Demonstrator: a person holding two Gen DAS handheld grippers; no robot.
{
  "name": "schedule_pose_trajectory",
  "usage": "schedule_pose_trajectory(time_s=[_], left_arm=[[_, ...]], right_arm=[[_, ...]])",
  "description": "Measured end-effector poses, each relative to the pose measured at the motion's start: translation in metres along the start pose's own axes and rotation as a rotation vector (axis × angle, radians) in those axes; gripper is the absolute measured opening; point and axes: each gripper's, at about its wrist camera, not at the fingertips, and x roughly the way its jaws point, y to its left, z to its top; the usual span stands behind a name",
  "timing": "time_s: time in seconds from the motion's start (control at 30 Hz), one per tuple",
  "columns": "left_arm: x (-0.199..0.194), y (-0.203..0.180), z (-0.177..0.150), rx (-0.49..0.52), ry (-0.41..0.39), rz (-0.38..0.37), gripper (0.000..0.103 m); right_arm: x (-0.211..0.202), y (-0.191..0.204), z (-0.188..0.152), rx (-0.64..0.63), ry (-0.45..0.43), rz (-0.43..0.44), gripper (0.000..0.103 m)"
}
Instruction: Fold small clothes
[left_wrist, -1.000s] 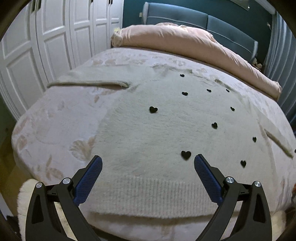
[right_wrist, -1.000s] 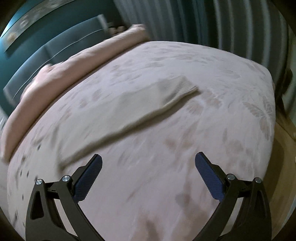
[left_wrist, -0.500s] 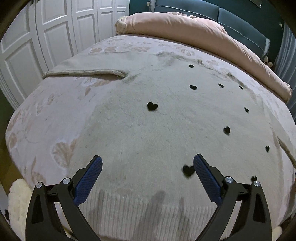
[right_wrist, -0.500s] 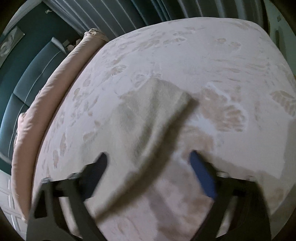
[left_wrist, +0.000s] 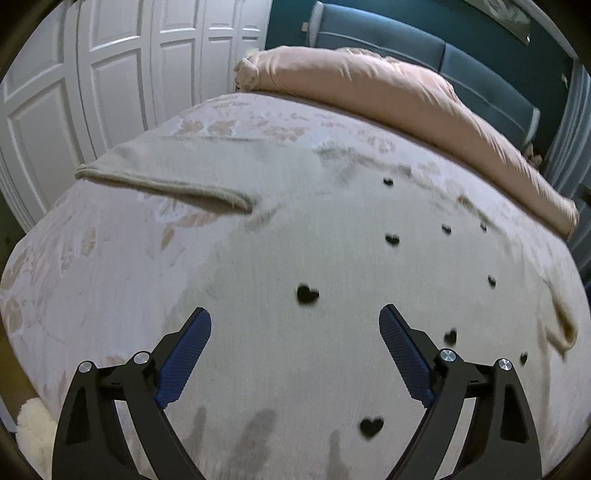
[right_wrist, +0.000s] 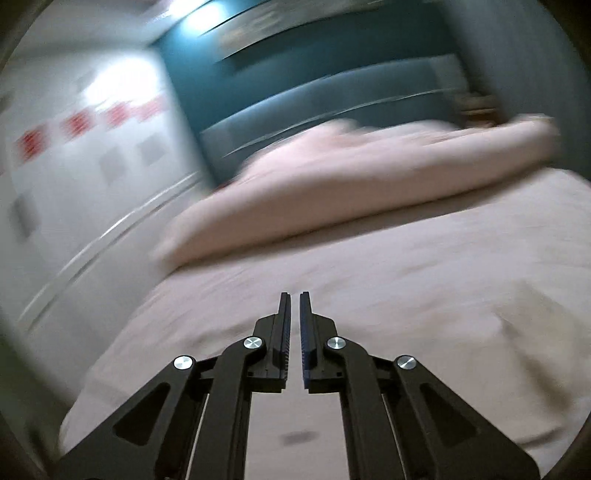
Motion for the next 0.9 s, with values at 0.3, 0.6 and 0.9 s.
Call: schedule_pose_trajectory(time_s=[0.3,0.6,0.9], left_arm=[[-0.005,0.021,0.010,-0.028,-0.004,-0.052,0.090],[0.020,0.020,-0.015,-0.065,0.086,-0.042,0.090],[0.021,-0.009,-0.011,-0.006,0.087,-0.073,0.090]], right_arm=[[0.058,0.013,-0.094,-0.070,0.214,-0.223,0.046],[0.014,-0.227,-0.046,0.029,0.308,-0.866,0.058],[-0.003,-0.269,-0.030,0.311,0.197,-0.662,0.011]])
